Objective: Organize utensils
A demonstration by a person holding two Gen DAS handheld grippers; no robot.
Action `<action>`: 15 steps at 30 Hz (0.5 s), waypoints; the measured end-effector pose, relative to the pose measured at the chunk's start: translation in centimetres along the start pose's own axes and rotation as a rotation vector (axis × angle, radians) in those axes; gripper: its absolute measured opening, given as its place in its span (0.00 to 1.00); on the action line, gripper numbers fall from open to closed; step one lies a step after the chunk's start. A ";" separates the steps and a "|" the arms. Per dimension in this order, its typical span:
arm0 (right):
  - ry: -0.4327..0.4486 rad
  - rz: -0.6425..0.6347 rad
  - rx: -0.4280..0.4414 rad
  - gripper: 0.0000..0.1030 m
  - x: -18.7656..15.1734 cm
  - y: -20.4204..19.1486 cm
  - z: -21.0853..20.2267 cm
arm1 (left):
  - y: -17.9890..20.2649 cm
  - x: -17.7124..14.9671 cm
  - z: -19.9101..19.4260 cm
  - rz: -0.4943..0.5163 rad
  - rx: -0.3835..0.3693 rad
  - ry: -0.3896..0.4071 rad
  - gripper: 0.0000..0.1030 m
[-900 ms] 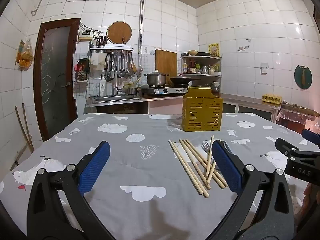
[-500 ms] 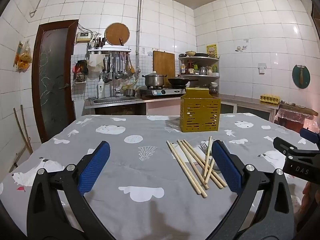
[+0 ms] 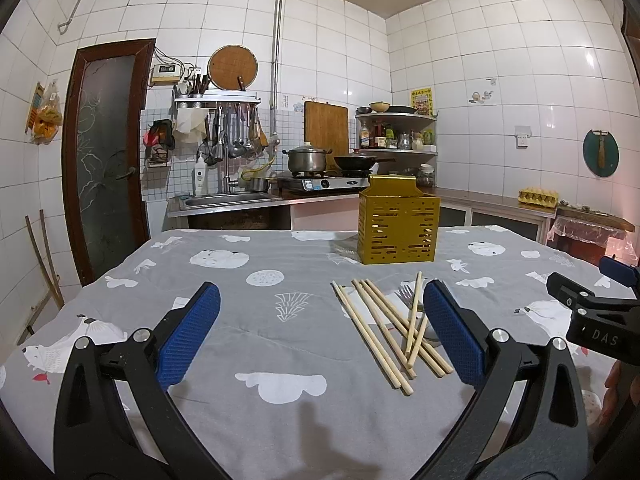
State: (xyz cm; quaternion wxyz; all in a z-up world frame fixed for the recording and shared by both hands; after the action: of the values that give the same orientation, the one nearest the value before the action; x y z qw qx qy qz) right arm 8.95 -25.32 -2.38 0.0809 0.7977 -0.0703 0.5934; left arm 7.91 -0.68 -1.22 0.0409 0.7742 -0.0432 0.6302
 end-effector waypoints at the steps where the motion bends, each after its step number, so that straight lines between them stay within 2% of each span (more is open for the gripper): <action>1: 0.000 0.000 0.000 0.96 0.0 0.0 0.0 | 0.1 0.0 -0.1 0.000 0.000 0.000 0.95; 15: -0.003 0.005 0.001 0.96 0.0 0.2 0.0 | 0.1 0.1 0.0 -0.003 -0.002 -0.001 0.95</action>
State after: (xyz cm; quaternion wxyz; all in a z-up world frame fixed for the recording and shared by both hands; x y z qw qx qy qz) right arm 8.91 -25.51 -2.42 0.0790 0.7984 -0.0720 0.5925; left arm 7.87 -0.72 -1.13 0.0427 0.7746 -0.0425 0.6296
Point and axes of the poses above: each gripper's, at about its wrist camera, not at the fingertips, and z roughly the way its jaws point, y to its right, x to its top, the point moved 9 cm from there along z, roughly the way its jaws point, and after that the axes turned 6 degrees about -x, right-handed, at the moved point
